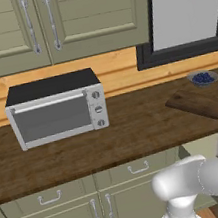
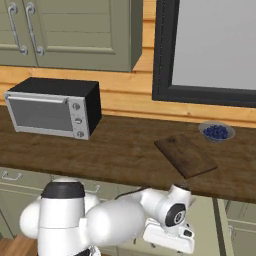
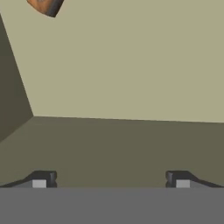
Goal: Pick up the knife from the drawer and place it on the cutting board. Then place the meat from the plate to the cutting board.
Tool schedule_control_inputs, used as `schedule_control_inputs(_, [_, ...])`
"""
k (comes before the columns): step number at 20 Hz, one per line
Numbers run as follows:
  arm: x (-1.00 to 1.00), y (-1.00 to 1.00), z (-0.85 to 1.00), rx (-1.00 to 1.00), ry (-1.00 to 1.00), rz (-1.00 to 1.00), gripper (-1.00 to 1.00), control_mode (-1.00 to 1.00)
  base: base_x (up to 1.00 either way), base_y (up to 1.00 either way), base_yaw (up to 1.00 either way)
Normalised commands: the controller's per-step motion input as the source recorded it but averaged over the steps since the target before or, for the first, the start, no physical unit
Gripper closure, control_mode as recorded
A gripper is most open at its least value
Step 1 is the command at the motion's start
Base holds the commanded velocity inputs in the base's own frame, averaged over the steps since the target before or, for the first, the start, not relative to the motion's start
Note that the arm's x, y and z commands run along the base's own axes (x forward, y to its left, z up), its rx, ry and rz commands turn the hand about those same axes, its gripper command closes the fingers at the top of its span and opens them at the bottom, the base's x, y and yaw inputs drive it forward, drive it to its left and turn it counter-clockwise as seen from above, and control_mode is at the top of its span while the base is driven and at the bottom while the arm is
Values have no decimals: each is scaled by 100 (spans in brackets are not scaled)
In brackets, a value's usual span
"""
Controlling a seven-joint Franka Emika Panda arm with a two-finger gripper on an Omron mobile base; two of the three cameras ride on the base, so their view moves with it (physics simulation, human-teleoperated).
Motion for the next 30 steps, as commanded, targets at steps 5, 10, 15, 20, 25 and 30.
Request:
schedule_control_inputs(5, [-75,0,0,0,0,0,-100,-100,0,0,0])
schedule_control_inputs(10, [-59,-1,0,0,0,0,-100,-100,0,0,0])
schedule_control_inputs(15, [-6,4,7,0,-8,-3,-100,-100,0,0,0])
schedule_control_inputs(20, [56,1,53,0,-20,-13,-100,-100,0,0,0])
schedule_control_inputs(25, [52,-2,69,2,-17,-16,-100,-100,0,0,0])
schedule_control_inputs(30, [54,0,32,11,-14,-6,-100,-100,0,0,0])
